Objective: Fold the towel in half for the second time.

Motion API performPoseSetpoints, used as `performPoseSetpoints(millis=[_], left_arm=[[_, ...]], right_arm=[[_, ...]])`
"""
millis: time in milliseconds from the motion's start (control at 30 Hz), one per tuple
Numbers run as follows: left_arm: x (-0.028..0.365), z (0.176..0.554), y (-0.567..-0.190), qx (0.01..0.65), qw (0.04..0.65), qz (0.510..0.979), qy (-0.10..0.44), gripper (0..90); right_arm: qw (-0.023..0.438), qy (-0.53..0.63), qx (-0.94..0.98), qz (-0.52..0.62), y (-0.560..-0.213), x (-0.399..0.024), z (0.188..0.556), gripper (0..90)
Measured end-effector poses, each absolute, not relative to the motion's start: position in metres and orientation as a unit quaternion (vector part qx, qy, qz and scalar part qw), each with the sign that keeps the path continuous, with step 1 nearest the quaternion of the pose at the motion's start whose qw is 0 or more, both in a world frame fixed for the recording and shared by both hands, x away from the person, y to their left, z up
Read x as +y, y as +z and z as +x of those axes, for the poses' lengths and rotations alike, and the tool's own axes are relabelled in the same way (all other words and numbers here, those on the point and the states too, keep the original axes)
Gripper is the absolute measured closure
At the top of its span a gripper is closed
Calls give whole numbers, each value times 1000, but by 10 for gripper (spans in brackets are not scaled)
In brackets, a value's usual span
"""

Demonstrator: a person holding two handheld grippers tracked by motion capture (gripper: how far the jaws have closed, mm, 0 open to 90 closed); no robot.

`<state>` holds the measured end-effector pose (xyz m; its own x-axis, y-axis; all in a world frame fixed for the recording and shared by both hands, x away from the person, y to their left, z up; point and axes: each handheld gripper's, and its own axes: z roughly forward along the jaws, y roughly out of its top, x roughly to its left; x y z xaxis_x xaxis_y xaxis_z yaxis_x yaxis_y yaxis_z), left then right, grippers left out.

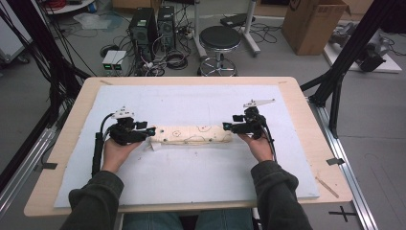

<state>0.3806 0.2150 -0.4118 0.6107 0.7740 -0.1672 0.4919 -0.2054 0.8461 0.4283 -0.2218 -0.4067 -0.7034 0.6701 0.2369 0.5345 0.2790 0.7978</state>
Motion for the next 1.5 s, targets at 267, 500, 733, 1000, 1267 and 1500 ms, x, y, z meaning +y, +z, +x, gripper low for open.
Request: performPoseSetpoints(millis=[267,500,733,1000,1267,1500], left_arm=[[214,377,-408,410,479,761,150,423],[213,372,-404,401,485,763,148,382],[214,368,-401,393,487,765,149,362],[213,362,-397,385,487,770,147,345],[214,353,-396,377,487,774,150,333],[220,345,-398,377,483,776,153,326]], right_arm=[[77,472,793,378,-402,-222,424,246],[85,472,794,374,-399,-222,420,214],[88,473,795,370,-395,-220,415,189],[90,474,797,363,-391,-219,409,175],[96,480,796,356,-388,-223,400,170],[100,484,795,352,-387,-228,394,169]])
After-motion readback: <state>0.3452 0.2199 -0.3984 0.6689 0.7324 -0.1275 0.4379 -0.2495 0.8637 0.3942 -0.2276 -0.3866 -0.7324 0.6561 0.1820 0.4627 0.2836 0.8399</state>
